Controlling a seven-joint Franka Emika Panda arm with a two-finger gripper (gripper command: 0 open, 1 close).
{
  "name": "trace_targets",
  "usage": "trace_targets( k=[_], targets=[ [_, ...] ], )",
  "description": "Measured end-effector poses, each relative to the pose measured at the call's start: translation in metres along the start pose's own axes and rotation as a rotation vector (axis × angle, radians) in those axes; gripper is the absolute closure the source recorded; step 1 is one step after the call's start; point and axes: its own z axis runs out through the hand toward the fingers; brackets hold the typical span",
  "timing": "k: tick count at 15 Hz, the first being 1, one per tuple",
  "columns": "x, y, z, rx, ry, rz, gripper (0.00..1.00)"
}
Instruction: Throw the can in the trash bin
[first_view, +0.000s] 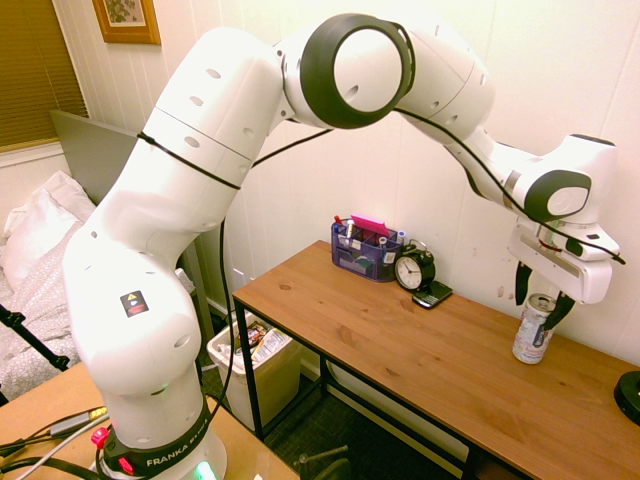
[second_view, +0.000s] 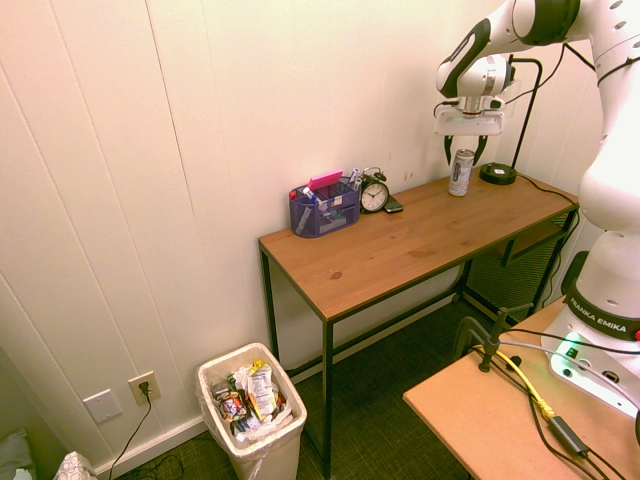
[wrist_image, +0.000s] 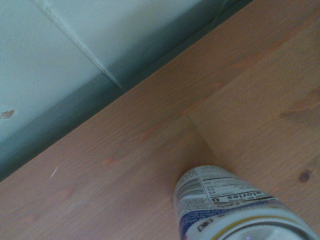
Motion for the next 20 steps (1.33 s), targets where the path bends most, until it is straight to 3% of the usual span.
trace_targets(
  k=[9, 16, 20],
  targets=[
    [0.001, -0.006, -0.005, 0.016, 0.014, -0.036, 1.0],
    [-0.044, 0.052, -0.106, 0.144, 0.061, -0.317, 1.0],
    [-0.159, 0.062, -0.138, 0.145, 0.111, -0.563, 1.0]
  ],
)
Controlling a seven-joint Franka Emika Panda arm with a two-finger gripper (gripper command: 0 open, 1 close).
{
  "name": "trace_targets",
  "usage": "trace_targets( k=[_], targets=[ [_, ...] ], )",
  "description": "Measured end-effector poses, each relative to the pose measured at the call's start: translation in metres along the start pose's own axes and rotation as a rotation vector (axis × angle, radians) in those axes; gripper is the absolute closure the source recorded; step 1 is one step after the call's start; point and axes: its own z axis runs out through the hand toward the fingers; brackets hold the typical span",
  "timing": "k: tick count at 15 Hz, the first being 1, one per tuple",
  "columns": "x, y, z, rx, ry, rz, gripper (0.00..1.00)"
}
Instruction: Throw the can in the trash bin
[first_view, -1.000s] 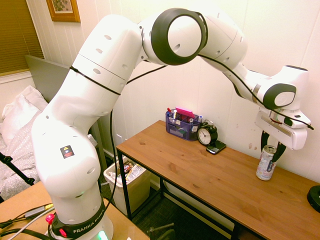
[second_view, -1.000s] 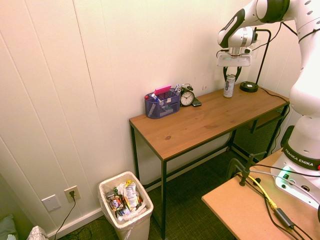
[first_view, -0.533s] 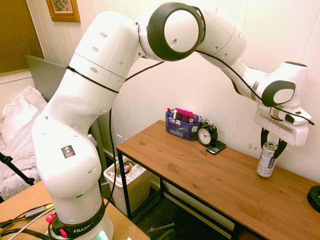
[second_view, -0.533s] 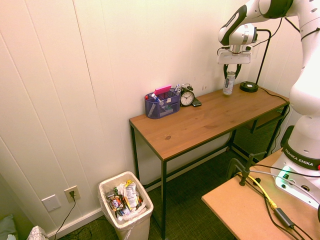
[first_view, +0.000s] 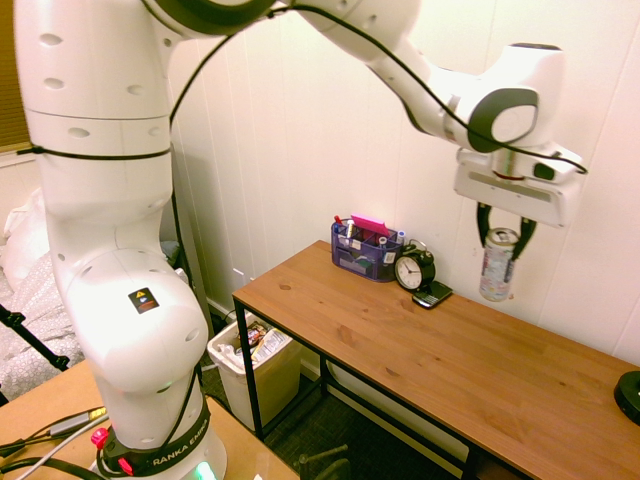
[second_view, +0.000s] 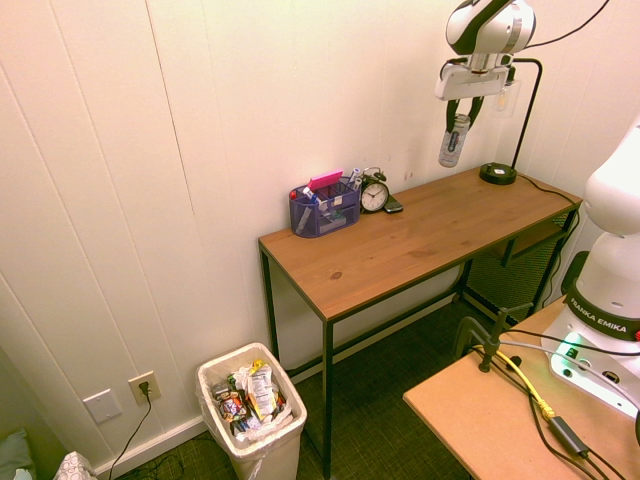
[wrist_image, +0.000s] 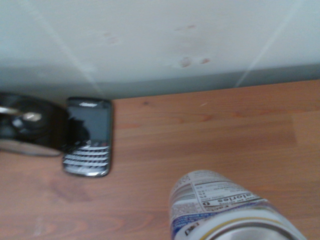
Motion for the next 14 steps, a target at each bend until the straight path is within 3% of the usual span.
trace_targets(
  k=[4, 9, 11, 14],
  targets=[
    [-0.154, -0.068, -0.018, -0.023, 0.03, -0.203, 1.0],
    [-0.406, -0.143, -0.026, 0.044, -0.065, -0.416, 1.0],
    [-0.457, -0.189, -0.04, 0.093, -0.074, -0.442, 1.0],
    [-0.487, -0.25, -0.026, 0.071, -0.089, -0.435, 1.0]
  ],
)
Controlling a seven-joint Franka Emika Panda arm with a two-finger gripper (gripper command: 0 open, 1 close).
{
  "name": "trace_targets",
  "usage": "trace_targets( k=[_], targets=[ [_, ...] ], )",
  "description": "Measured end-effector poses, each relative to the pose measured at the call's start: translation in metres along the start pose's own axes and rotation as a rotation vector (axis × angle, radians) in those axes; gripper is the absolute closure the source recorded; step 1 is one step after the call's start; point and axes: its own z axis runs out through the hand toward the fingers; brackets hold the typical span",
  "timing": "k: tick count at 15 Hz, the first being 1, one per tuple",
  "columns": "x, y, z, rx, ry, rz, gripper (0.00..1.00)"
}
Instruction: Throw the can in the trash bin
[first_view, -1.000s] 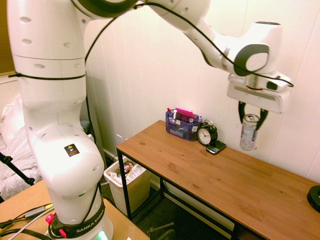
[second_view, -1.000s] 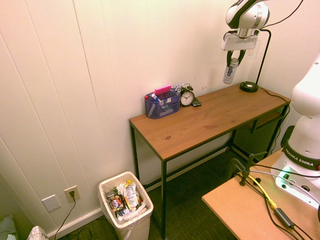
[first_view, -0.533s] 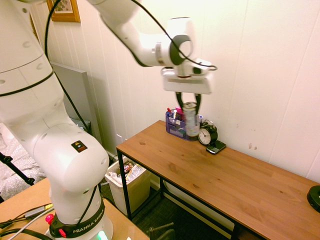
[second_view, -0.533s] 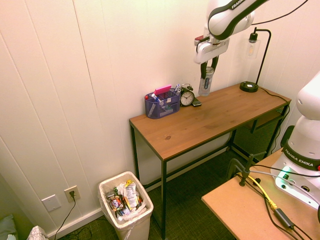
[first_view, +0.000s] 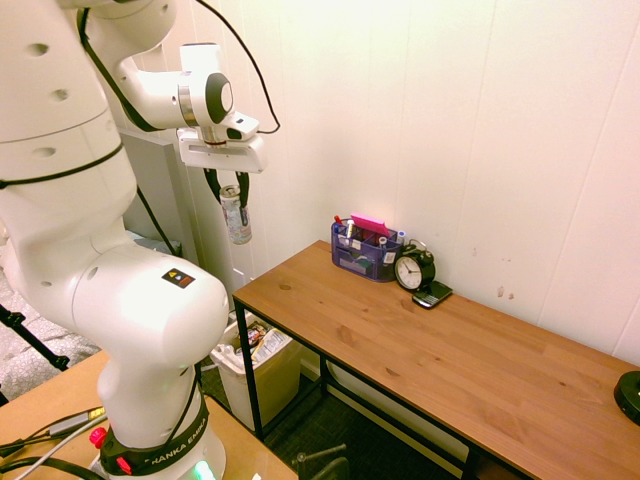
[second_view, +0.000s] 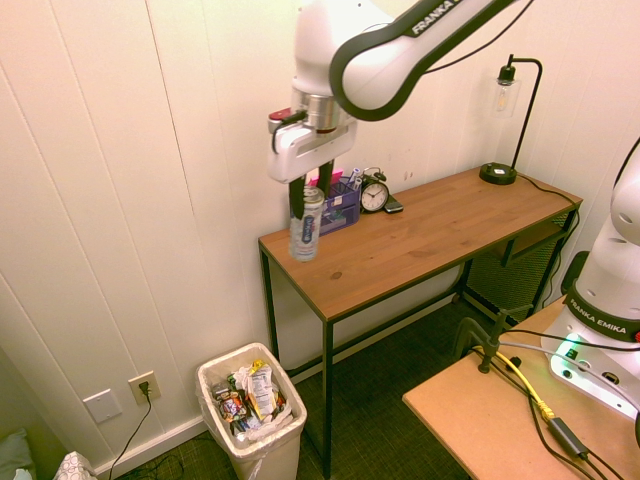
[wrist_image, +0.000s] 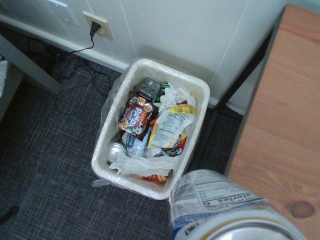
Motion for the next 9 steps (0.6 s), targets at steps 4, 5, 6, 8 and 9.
trace_targets(
  k=[4, 5, 6, 8, 9],
  targets=[
    [0.015, -0.057, 0.06, -0.051, -0.099, 0.025, 0.0],
    [0.021, -0.066, 0.067, -0.062, -0.119, 0.031, 0.0],
    [0.026, -0.071, 0.07, -0.069, -0.122, 0.037, 0.0],
    [0.036, -0.071, 0.068, -0.074, -0.119, 0.044, 0.0],
    [0.038, -0.071, 0.068, -0.074, -0.12, 0.046, 0.0]
  ],
)
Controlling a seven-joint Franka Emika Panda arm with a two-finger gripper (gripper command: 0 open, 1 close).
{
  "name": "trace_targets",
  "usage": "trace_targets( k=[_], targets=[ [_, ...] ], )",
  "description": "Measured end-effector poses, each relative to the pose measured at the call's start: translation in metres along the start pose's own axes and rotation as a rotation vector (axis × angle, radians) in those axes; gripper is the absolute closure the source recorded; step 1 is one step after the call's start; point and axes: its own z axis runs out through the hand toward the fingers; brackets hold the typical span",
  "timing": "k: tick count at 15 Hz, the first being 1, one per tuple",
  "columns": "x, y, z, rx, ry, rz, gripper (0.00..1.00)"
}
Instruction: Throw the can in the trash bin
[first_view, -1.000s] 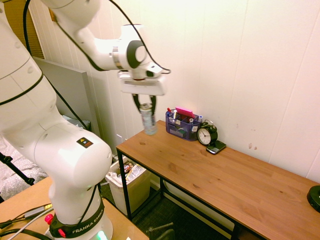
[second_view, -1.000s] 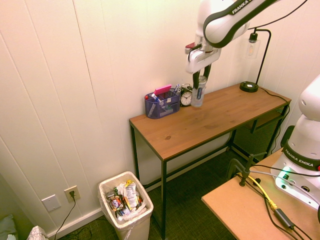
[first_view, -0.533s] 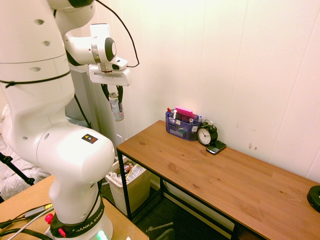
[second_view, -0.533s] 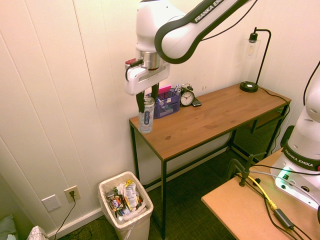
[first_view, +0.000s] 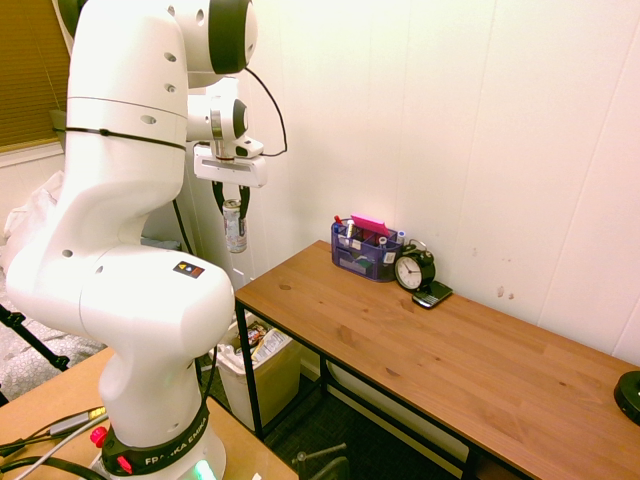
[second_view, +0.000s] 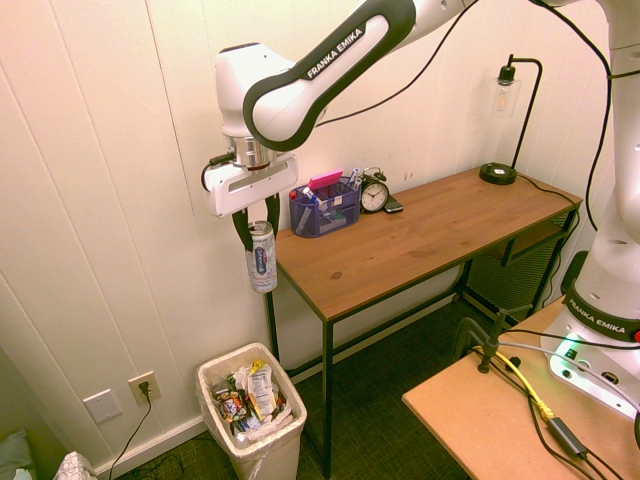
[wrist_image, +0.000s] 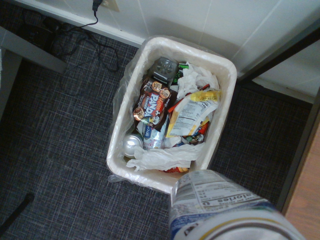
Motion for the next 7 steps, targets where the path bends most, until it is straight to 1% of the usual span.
trace_targets(
  k=[4, 5, 7],
  targets=[
    [0.004, 0.0, -0.006, 0.022, -0.036, -0.003, 0.0],
    [0.005, -0.001, -0.013, 0.031, -0.043, -0.005, 0.0],
    [0.018, 0.004, -0.034, 0.056, -0.02, 0.006, 0.0]
  ],
)
